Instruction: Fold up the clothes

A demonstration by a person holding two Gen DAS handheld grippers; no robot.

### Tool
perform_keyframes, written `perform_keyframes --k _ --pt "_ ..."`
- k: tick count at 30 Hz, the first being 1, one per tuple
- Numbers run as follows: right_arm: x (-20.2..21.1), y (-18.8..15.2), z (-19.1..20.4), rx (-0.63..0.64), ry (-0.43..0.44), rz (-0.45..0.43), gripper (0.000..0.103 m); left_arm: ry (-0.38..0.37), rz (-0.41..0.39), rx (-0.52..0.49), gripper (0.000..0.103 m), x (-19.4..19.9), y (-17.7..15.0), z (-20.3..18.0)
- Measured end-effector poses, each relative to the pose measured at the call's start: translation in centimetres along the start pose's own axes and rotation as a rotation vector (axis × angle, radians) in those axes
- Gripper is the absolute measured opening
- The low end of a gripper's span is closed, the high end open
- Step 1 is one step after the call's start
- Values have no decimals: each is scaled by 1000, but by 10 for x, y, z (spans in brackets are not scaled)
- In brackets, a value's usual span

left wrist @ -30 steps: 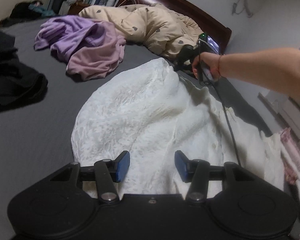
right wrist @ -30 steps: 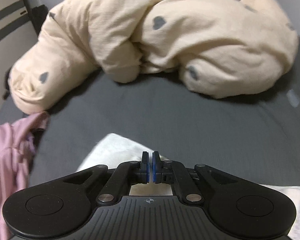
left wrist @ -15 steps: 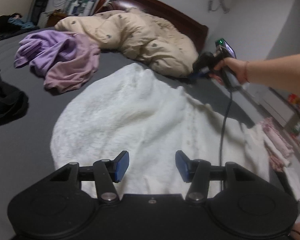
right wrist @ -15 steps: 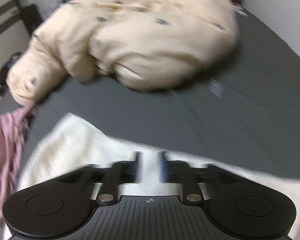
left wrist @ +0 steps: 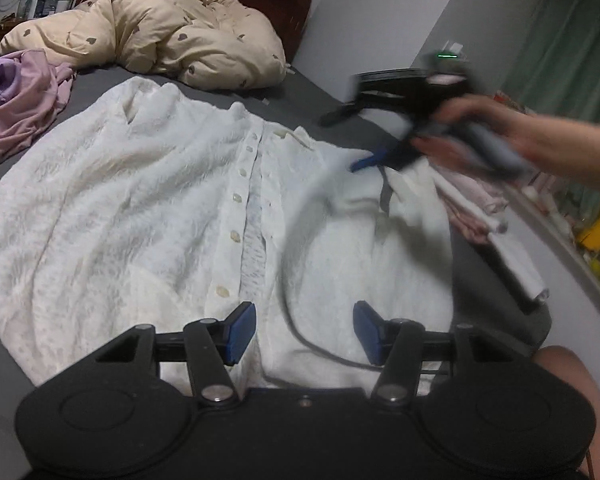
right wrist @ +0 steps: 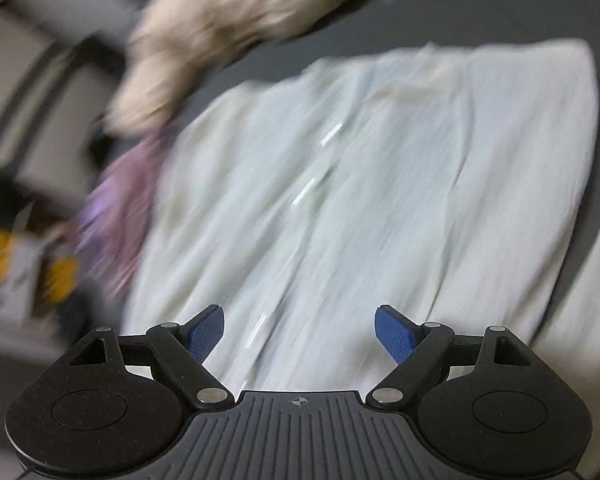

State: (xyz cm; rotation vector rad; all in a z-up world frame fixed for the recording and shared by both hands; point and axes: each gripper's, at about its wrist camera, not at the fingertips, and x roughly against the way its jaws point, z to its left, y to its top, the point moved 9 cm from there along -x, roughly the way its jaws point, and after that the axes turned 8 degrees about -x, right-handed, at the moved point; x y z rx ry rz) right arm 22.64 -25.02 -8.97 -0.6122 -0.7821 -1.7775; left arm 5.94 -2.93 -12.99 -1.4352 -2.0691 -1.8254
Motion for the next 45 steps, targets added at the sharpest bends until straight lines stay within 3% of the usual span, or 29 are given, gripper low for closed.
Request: perform_keyframes --k 4,9,12,17,21,26,30,31,32,35,38,42,45 --pt "67 -82 23 31 158 -5 83 -13 18 77 53 -5 -9 10" --pt "147 -147 61 115 250 -81 83 -107 26 190 56 -13 -10 11" --pt "197 -165 81 210 257 -197 83 -138 36 235 56 -9 -13 3" --pt "258 -183 93 224 298 -320 83 -219 10 308 60 22 -16 0" --pt "265 -201 104 209 364 -336 83 -227 23 396 61 20 -15 12" --pt "234 -228 113 212 446 -266 83 -191 105 519 59 -6 -29 8" --pt "198 -241 101 136 501 -228 83 -175 122 627 58 -25 -40 7" --pt "185 -241 92 122 453 -233 83 -173 122 647 54 -30 -43 7" --pt "169 -240 83 123 369 -241 83 -172 119 666 44 -34 -45 7" --pt "120 -241 52 181 71 -235 83 -178 98 686 22 -42 -47 9" --pt "76 -243 22 284 -181 -215 83 -176 86 690 13 -44 -50 13" --pt "34 -247 -5 382 -361 -220 83 -154 89 660 7 -35 -52 14" --pt "16 -252 -7 481 -394 -242 83 -112 96 631 6 -24 -55 16"
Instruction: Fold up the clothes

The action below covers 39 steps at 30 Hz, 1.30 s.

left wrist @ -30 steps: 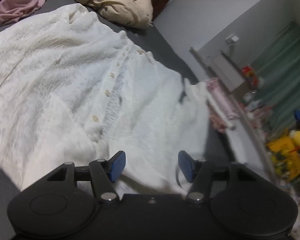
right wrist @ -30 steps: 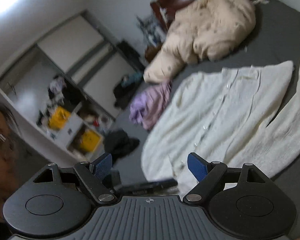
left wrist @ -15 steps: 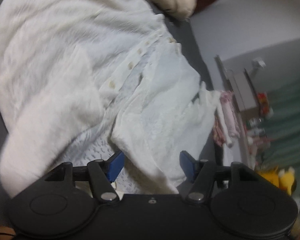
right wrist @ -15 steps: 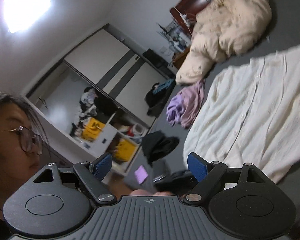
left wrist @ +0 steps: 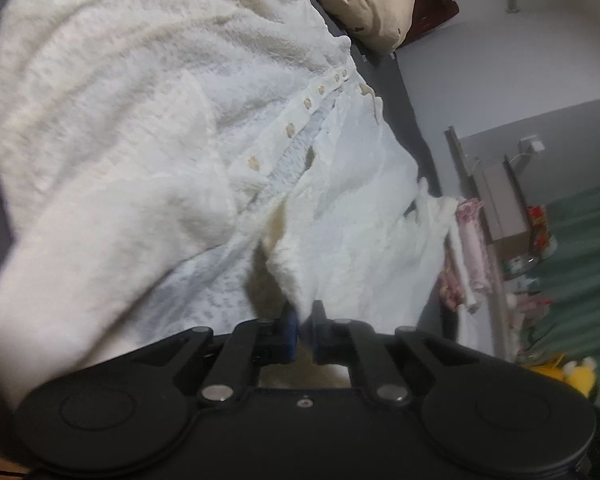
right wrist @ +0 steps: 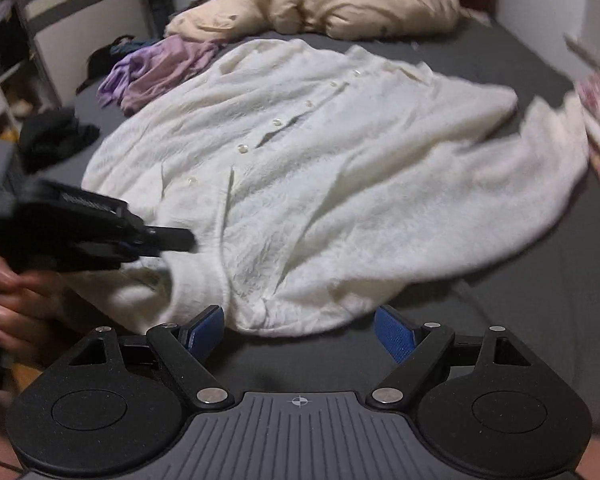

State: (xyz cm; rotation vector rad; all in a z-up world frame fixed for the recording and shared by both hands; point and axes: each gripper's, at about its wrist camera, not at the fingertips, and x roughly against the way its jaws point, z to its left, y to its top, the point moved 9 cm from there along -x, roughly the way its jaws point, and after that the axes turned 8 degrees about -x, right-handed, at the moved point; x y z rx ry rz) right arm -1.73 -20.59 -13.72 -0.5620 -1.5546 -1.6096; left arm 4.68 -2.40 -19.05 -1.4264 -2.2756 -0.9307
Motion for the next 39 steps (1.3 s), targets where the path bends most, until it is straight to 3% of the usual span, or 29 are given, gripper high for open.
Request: perform_keyframes --k 5,7,10,12,18,23,26,27,29,33,38,39 --pt "-12 -11 10 98 9 36 83 124 3 -93 6 10 -4 3" --pt "-15 -13 11 99 16 56 83 131 12 -152 7 10 -4 -4" --pt "-11 -14 4 15 39 71 83 69 11 -168 12 14 -3 -16" --pt "-1 -15 -1 -25 42 79 83 23 15 -160 32 20 -5 -23" --pt "38 -21 -15 -143 85 78 83 -47 44 -243 37 30 -28 -40" --pt "49 -25 -16 -216 128 58 83 -35 58 -349 38 13 -37 -65" --pt "51 -27 -14 -235 147 47 83 26 74 -419 36 0 -41 -73" --pt "51 -28 -13 -244 155 43 83 37 77 -447 20 -3 -45 -75" --pt "51 -31 -12 -266 171 34 83 67 98 -498 7 -5 -56 -75" --pt "52 -33 -13 -301 197 26 83 131 115 -581 7 5 -78 -68" --pt "52 -32 -8 -340 236 -7 83 111 82 -621 9 31 -88 -67" --pt "52 -29 -6 -337 243 -18 83 118 65 -622 15 38 -86 -67"
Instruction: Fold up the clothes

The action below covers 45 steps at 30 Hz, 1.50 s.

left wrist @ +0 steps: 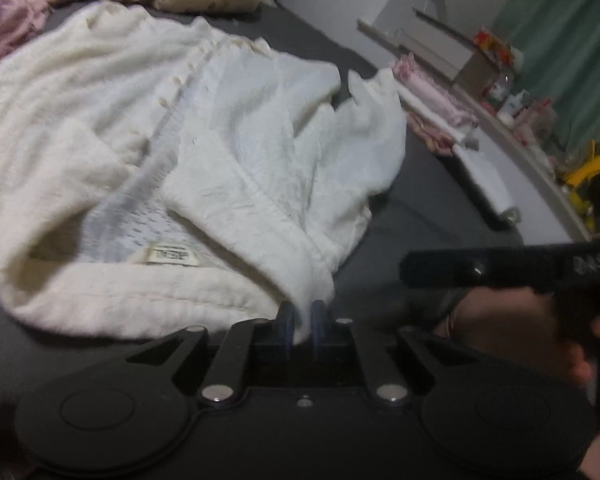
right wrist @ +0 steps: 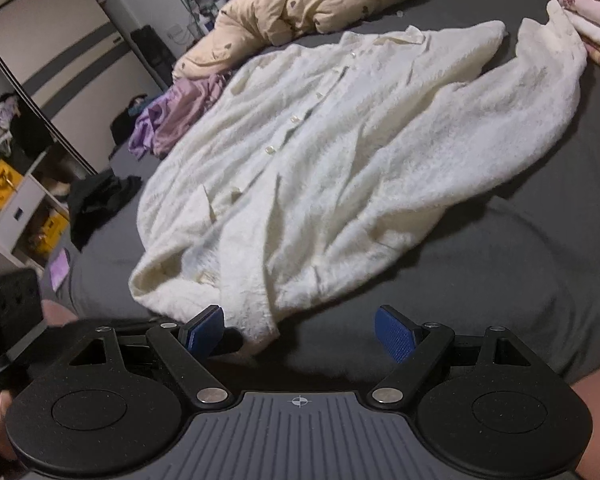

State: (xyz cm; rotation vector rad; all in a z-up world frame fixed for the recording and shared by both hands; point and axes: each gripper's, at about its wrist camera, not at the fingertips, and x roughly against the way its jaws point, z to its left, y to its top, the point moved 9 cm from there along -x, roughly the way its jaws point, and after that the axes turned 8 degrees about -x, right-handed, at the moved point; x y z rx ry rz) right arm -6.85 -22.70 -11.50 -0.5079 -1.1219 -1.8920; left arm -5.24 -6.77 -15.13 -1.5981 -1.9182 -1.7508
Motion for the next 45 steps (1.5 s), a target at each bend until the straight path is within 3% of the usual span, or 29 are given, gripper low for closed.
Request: perform_keyframes --k 3,6,9,12,15,18,20,23,30,34,40,45 --pt "-3 5 13 37 33 -18 83 86 -35 7 29 28 6 17" --pt "-12 6 29 101 54 -19 83 254 -47 -13 36 55 11 47" --pt "-23 -1 46 201 61 -21 83 460 -7 -100 38 65 15 73" --pt "-34 -6 67 327 75 -53 83 540 22 -174 39 63 18 85" --pt "-48 -3 81 403 80 -79 83 505 -13 -213 44 56 29 79" --pt "-69 2 74 347 108 -45 83 443 -60 -227 48 43 41 76" --pt "-83 4 66 286 132 -6 83 402 -64 -191 54 32 46 80" --pt "-101 -6 57 239 154 72 83 337 -45 -89 54 20 47 89" --pt "-109 -24 55 271 199 101 83 228 -101 15 55 31 54 86" --pt "-108 -21 58 289 202 120 83 177 -127 15 59 34 70 76" --pt "-87 3 60 231 272 142 83 157 -66 30 60 10 80 68" --pt "-66 50 27 220 176 60 83 166 -5 131 59 -15 74 73"
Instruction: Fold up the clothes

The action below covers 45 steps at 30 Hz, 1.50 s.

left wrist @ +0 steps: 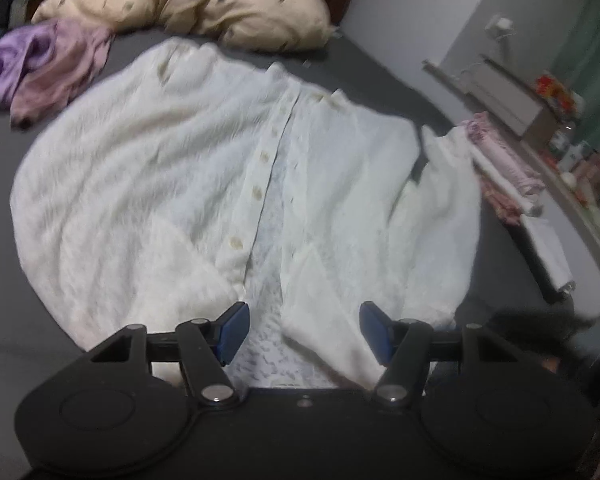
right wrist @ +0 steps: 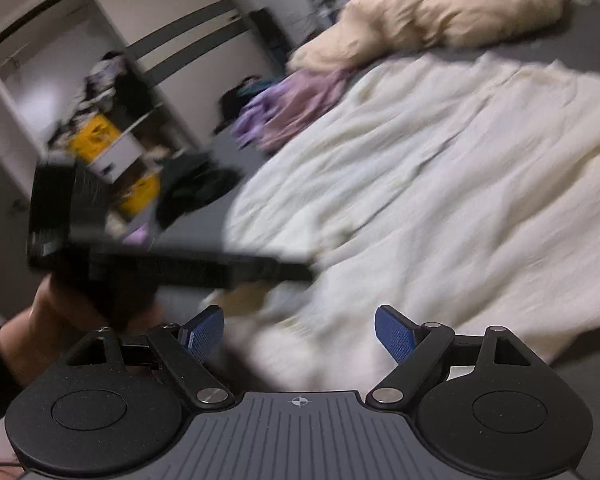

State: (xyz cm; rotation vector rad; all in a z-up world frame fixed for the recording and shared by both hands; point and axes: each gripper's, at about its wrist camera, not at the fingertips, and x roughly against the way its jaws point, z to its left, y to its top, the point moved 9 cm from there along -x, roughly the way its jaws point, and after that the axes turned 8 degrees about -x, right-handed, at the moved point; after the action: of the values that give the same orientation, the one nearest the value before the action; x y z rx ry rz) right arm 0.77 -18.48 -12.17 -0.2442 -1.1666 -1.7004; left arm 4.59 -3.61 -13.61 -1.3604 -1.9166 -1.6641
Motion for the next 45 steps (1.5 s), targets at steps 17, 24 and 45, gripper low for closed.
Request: perform_keyframes --k 17,24,45 --pt "26 21 -88 -313 165 -131 84 -78 35 353 4 -37 -23 15" --pt "29 19 -89 -274 110 -116 84 -58 81 351 6 -25 -45 23" --pt "138 26 -221 -676 -377 -668 84 -47 -189 -584 65 -19 6 -164"
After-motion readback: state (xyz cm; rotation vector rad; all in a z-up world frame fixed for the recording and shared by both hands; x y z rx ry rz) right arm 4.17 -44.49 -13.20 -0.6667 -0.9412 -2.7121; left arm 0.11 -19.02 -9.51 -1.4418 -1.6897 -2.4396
